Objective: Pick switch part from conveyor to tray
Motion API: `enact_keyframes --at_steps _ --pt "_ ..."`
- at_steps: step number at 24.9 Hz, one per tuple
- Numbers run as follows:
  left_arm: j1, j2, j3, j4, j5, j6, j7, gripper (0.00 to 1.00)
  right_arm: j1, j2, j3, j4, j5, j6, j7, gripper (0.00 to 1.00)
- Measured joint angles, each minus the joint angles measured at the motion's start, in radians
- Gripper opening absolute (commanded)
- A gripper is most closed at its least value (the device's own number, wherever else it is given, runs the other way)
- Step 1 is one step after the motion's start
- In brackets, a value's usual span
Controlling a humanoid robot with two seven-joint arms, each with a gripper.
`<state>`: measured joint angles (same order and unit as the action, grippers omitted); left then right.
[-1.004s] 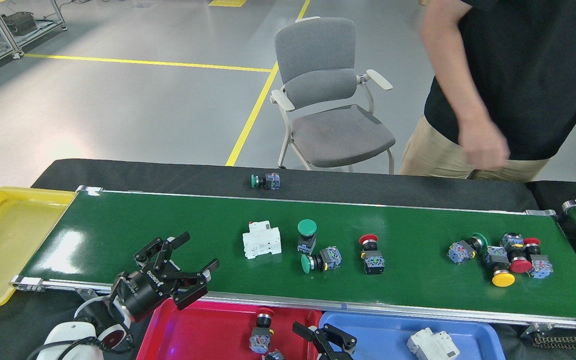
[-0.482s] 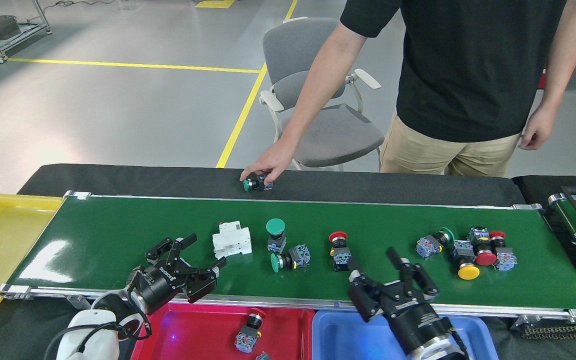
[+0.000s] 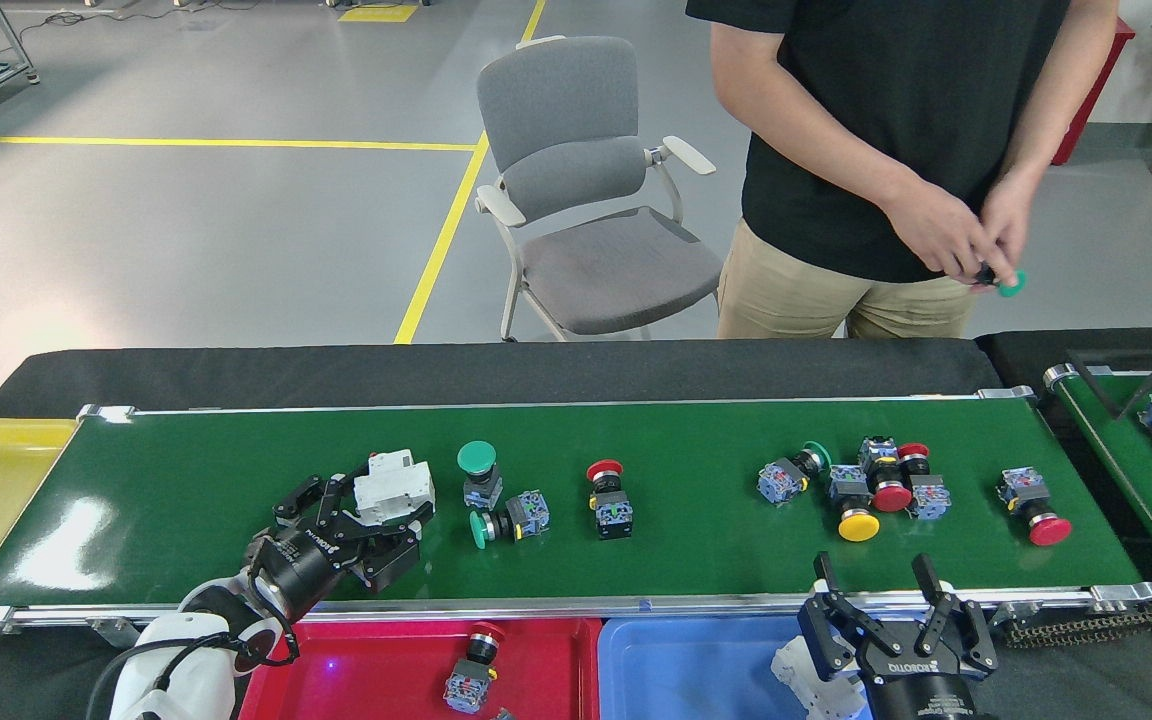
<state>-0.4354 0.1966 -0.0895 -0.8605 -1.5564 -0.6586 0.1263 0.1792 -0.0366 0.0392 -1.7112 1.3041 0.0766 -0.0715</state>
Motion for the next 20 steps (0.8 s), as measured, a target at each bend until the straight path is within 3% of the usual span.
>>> enact_keyframes --at_steps 4,11,16,20 --pt "0.009 0.000 0.001 0.002 0.002 0.001 0.030 0.00 0.000 0.000 -0.009 0.000 -0.006 0.001 -0.003 0.98" --pt "0.029 0.010 0.007 -0.006 0.002 0.007 0.084 0.00 -0.001 0.001 -0.002 0.000 -0.007 0.004 0.009 0.97" --pt "0.050 0.071 0.007 -0.075 0.040 -0.005 0.085 0.00 -0.038 0.075 0.019 0.000 0.000 0.003 0.112 0.96" --pt "0.054 0.077 0.015 -0.114 0.066 -0.015 0.086 0.00 -0.109 0.083 0.061 0.026 0.017 0.062 0.182 0.96"
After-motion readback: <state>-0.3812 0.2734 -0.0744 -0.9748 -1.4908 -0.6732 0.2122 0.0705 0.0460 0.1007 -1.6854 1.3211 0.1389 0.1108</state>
